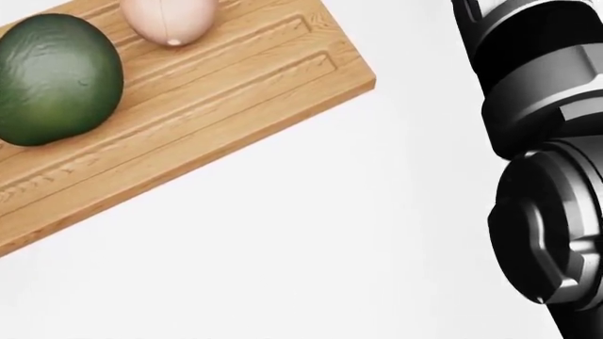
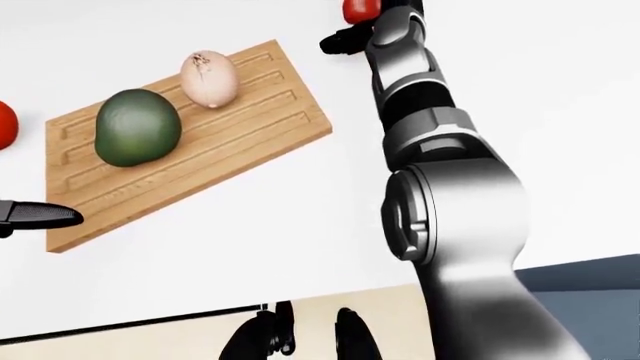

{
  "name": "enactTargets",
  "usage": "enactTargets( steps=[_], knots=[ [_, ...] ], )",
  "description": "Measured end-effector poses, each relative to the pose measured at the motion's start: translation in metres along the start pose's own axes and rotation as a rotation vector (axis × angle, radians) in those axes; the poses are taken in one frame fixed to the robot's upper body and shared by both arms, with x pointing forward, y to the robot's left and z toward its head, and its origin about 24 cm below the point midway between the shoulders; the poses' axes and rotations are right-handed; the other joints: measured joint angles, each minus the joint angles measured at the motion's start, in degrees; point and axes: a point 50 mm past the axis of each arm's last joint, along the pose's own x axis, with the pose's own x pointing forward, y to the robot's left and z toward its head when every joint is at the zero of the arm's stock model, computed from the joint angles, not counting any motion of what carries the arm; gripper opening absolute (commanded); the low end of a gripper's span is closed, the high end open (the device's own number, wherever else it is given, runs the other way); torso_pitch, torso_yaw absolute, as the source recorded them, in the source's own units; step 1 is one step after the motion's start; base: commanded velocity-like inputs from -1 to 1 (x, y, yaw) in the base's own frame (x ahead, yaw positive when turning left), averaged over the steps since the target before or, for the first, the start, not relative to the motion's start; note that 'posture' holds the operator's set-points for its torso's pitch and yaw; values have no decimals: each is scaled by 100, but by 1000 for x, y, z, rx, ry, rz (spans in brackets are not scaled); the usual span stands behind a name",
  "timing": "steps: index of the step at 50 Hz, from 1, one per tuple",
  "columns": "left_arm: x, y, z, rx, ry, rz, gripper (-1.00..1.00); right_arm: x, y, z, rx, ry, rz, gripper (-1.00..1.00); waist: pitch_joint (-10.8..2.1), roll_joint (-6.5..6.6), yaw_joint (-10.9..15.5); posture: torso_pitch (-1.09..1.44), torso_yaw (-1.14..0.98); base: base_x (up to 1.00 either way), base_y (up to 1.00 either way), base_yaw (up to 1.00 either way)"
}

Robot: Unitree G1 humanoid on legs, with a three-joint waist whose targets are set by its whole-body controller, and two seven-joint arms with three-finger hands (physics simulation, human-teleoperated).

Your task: Place the avocado, onion, tomato and bell pepper on the cutting board.

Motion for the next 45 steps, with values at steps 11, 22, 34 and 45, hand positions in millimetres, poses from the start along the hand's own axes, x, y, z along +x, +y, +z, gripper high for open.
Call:
enactTargets(
  steps=[11, 22, 34, 45],
  knots=[
    [-1, 1, -1, 5, 2, 4, 100, 1, -5, 4, -11, -25, -27, 4, -16, -34, -13, 52, 0, 0, 0, 0],
    [-3, 3, -2, 8, 2, 7, 100, 1, -5, 5, -2, -40, -20, -31, -49, -78, 0, 52, 0, 0, 0, 0],
    [-1, 3, 2, 13, -6, 6, 100, 0, -3, 5, -11, -39, -1, -61, -20, -117, 38, 52, 0, 0, 0, 0],
    [-1, 2, 0, 6, -1, 5, 100, 1, -4, 6, -13, -44, 8, -72, 62, -129, 76, 52, 0, 0, 0, 0]
  ],
)
